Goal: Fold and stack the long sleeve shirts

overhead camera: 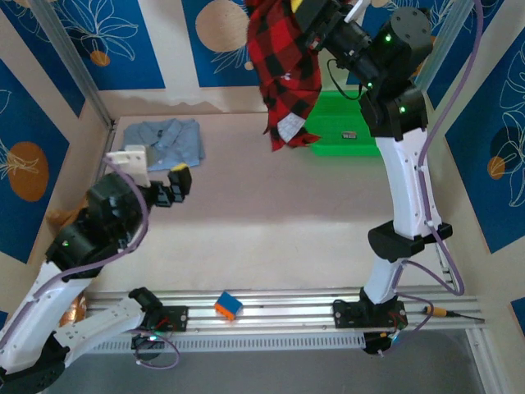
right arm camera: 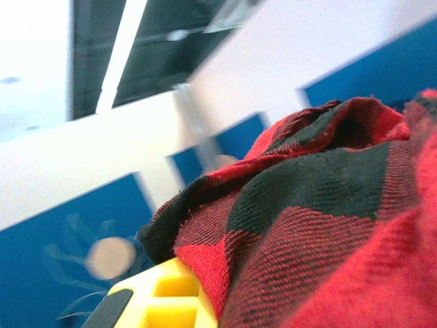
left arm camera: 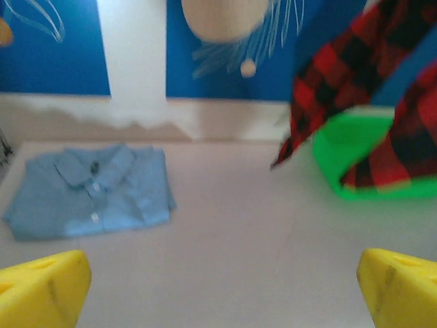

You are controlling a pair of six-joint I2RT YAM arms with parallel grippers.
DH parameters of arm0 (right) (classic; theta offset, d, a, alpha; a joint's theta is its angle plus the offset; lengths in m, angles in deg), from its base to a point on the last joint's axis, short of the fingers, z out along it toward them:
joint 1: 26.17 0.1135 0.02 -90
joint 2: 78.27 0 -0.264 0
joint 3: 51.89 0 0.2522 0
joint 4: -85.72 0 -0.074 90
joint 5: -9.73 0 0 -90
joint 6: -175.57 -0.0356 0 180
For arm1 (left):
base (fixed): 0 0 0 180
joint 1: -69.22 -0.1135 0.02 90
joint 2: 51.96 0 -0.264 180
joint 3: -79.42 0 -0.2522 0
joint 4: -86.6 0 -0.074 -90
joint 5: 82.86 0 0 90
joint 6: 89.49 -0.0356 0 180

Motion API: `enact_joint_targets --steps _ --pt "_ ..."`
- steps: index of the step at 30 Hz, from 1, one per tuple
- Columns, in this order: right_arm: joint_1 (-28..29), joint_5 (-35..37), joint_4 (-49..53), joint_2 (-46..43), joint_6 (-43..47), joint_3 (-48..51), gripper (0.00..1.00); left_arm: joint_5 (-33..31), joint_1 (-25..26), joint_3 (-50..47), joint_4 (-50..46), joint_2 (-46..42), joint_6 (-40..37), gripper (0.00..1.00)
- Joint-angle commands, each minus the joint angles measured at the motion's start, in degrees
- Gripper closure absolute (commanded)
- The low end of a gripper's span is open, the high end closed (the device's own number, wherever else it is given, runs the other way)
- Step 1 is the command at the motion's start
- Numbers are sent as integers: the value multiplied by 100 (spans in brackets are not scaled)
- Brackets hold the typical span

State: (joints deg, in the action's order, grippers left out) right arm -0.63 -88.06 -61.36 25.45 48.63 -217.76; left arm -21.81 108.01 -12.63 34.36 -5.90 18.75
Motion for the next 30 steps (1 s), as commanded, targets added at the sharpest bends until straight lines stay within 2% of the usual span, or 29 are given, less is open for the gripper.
enact_joint_targets --steps 1,3,6,11,14,15,16,17,18,20,24,30 --pt "91 -323 415 107 -504 -246 100 -250 -132 576 -430 117 -277 0" --pt "117 -401 456 -27 -661 256 100 -261 -153 704 -631 124 -238 0" --pt "236 -243 722 -348 -397 1319 100 -313 -162 625 -968 21 -74 0" --pt "150 343 947 -608 129 3536 100 -10 -177 -36 -1362 -152 227 0" --pt "-148 535 1017 -375 313 4399 100 256 -175 -572 -1373 -77 333 0" --pt "-239 605 1146 -235 393 4558 94 449 -174 -791 -1276 -17 371 0" --pt "-294 660 1316 -109 459 4637 81 682 -178 -974 -1165 55 380 0" --pt "-334 636 1536 42 505 4684 61 911 -170 -1182 -1043 159 434 0" --pt "-364 551 1757 143 552 4710 54 1062 -170 -1369 -950 267 496 0" --pt "-309 682 2001 156 770 4980 46 1432 -160 -1793 -713 531 613 0" --pt "-149 1244 1955 -603 918 6109 26 2141 -50 -2440 -327 780 885 0" --pt "298 1943 2344 -1749 834 7703 21 2561 669 -2936 -204 891 1158 0"
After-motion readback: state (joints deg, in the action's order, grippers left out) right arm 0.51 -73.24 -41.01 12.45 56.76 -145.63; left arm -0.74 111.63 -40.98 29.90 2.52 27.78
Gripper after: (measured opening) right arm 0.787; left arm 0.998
